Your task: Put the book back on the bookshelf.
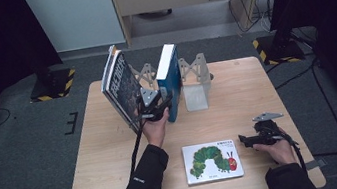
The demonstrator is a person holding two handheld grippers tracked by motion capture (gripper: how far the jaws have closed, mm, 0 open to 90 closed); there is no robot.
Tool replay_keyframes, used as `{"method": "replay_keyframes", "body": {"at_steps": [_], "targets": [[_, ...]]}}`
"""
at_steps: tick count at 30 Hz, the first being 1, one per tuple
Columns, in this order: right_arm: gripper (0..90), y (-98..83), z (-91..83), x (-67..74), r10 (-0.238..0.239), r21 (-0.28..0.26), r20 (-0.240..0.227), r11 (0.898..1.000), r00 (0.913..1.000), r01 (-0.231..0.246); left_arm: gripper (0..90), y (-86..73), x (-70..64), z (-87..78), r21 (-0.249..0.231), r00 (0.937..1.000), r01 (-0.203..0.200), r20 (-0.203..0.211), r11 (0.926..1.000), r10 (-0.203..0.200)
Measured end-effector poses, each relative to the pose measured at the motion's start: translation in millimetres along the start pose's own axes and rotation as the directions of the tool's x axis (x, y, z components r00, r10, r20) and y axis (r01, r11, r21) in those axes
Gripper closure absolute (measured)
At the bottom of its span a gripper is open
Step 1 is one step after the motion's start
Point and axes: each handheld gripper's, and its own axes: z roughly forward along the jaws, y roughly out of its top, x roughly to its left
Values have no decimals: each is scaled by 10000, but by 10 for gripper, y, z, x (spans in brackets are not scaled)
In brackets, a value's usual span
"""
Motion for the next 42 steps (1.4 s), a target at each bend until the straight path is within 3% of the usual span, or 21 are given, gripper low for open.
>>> {"method": "replay_keyframes", "body": {"at_steps": [6,10,15,20,27,39,42], "targets": [[91,0,-1,-1,15,0,-12,10000,10000,-15,572,35,-47,81,79,10000,69,-29,9999,-69],[92,-1,1,-3,7,-29,-12,10000,10000,-7,561,35,-89,128,29,9999,21,112,10000,-21],[92,-2,0,-3,1,-27,-14,10000,10000,-1,543,-18,-75,132,-320,9984,-339,438,9989,353],[92,-2,1,-1,-11,-21,10,10000,10000,11,548,-53,-52,102,-387,9977,-221,627,9990,245],[93,-1,0,-3,-14,-10,-3,10000,10000,14,558,28,-93,105,147,9988,-62,492,9999,55],[89,-7,7,9,-130,-32,93,9999,9999,130,552,29,-208,176,58,9982,-62,589,10000,58],[87,-7,9,9,-139,-31,101,9999,9999,139,552,55,-225,188,230,9982,1,605,9997,-15]]}}
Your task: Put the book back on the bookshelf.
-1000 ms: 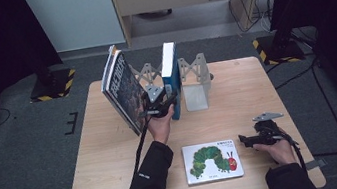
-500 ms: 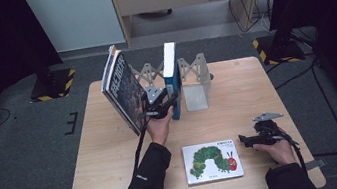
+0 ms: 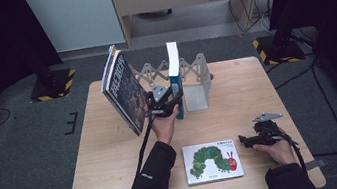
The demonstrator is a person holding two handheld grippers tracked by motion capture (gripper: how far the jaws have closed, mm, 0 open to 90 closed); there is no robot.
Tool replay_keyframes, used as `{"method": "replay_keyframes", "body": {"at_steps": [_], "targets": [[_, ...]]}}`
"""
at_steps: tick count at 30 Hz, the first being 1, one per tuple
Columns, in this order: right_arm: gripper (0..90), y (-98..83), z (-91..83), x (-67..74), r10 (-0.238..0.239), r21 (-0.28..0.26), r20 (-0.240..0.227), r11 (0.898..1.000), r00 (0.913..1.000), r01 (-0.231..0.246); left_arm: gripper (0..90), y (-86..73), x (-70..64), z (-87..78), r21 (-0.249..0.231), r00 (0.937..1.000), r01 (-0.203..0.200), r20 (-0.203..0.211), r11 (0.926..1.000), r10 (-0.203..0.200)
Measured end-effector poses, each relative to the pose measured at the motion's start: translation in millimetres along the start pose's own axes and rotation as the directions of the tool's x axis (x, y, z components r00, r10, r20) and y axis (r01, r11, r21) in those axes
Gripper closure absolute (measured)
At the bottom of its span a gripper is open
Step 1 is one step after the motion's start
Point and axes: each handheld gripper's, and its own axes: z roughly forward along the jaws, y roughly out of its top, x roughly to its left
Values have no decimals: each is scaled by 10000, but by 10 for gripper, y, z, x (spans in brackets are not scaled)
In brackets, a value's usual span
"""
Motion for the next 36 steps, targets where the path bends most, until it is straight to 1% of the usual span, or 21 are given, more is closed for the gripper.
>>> {"method": "replay_keyframes", "body": {"at_steps": [4,8,13,16,17,20,24,26,27,30,31,33,35,36], "targets": [[87,-2,0,-1,-27,-10,2,10000,10000,27,551,1,-19,6,1,9999,86,-71,10000,-86],[87,-2,0,-1,-18,-20,-3,10000,10000,18,549,-5,-18,6,-33,10000,22,-60,10000,-22],[87,-8,-4,2,7,5,-40,10000,10000,-7,539,-58,26,-8,-366,9998,-139,163,9992,145],[87,-12,-3,-2,-40,-29,-29,10000,10000,40,534,-66,46,-40,-350,9992,-241,311,9991,252],[87,-12,-3,-2,-38,-32,-30,10000,10000,38,526,-65,50,-57,-319,9987,-341,367,9989,353],[87,-11,-2,-5,-52,-63,-2,10000,10000,52,499,-67,54,-115,-356,9971,-412,618,9985,434],[101,-8,-16,-17,155,-17,77,9999,9999,-155,467,-99,56,-209,-143,9946,-602,837,9981,612],[108,-3,-29,-33,372,-66,100,9993,9993,-372,463,-124,58,-256,-96,9931,-551,1031,9984,558],[110,0,-32,-37,454,-139,132,9989,9989,-452,463,-142,60,-307,-62,9925,-673,1016,9977,676],[118,10,-46,-36,577,-204,119,9981,9983,-575,451,-166,66,-382,68,9899,-774,1193,9970,761],[121,14,-55,-37,484,-258,140,9985,9987,-481,450,-172,71,-412,103,9889,-890,1205,9960,871],[130,26,-73,-29,649,-418,179,9971,9977,-642,443,-174,79,-478,276,9857,-1214,1211,9922,1172],[135,35,-94,-30,783,-529,170,9956,9968,-773,433,-186,83,-533,386,9850,-1267,1231,9912,1212],[139,41,-106,-34,884,-644,194,9941,9959,-870,431,-196,86,-562,450,9844,-1246,1307,9912,1178]]}}
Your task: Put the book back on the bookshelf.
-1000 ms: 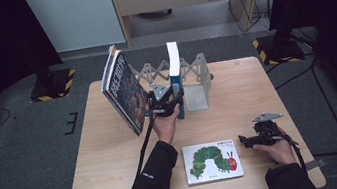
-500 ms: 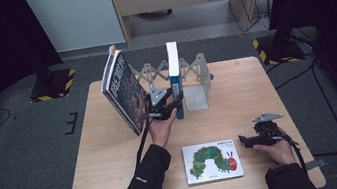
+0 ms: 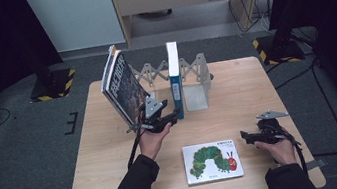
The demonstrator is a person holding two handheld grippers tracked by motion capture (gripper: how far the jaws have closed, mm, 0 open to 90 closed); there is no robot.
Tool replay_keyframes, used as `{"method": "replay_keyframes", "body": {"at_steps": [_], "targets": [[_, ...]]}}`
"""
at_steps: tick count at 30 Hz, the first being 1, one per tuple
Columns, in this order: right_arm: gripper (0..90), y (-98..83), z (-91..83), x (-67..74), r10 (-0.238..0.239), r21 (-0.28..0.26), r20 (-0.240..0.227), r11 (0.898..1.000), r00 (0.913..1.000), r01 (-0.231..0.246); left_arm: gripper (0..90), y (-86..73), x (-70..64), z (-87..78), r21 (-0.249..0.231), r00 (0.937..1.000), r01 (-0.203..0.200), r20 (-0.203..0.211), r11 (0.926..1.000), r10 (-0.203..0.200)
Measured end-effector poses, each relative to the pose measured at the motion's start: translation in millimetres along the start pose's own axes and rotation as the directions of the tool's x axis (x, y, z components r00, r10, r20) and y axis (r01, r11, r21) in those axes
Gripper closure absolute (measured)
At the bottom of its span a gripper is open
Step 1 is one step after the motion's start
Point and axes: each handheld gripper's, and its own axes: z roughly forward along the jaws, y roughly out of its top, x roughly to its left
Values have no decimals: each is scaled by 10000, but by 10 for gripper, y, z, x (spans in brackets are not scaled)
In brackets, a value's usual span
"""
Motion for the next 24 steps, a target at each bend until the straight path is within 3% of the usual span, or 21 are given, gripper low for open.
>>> {"method": "replay_keyframes", "body": {"at_steps": [4,10,13,17,24], "targets": [[160,22,-37,7,333,-147,23,9993,9994,-332,421,-60,-12,-94,212,9997,63,245,9998,-69],[177,38,-88,36,606,-167,-168,9980,9980,-609,398,-195,-43,-234,790,9982,-184,581,9967,138],[187,43,-104,53,628,-160,-251,9979,9977,-632,389,-287,-44,-321,926,9964,-32,841,9957,-46],[196,53,-131,76,644,-215,-296,9977,9975,-651,384,-434,-57,-428,1107,9969,-53,789,9938,-35],[200,61,-194,139,744,-290,-437,9967,9963,-757,370,-565,-98,-469,1463,9969,-254,777,9889,141]]}}
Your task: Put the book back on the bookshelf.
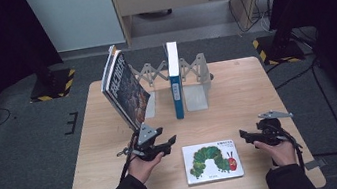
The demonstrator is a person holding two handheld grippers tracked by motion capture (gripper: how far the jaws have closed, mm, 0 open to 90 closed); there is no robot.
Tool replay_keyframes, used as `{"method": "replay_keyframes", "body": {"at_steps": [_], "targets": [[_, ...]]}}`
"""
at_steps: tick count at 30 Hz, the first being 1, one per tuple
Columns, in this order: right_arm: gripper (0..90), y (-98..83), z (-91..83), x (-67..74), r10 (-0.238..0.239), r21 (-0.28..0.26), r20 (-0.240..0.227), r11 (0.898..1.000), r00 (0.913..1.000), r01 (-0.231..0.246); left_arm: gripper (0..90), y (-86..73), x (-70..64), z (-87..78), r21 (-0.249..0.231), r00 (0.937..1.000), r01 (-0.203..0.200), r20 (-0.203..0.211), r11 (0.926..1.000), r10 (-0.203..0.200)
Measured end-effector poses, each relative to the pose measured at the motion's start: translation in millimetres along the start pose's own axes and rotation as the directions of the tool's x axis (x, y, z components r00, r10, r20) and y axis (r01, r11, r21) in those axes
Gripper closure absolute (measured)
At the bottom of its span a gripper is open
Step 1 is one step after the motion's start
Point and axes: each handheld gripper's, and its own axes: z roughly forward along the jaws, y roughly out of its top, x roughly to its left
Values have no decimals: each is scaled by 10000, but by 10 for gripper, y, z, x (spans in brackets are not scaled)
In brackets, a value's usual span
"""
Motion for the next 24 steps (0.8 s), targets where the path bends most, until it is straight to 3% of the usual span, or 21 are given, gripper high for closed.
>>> {"method": "replay_keyframes", "body": {"at_steps": [7,14,20,24], "targets": [[220,1,-49,118,-216,-108,-387,9997,9990,212,360,-153,-61,63,524,9998,-47,203,9986,37],[264,-25,-64,226,-270,35,-640,9996,9976,273,333,-235,-185,166,1197,9972,-472,636,9917,398],[301,-68,-58,304,-408,202,-812,9989,9959,425,294,-300,-219,221,1405,9952,-463,924,9890,335],[307,-88,-26,363,-493,507,-998,9972,9938,545,270,-326,-233,255,1929,9929,-132,1185,9811,-99]]}}
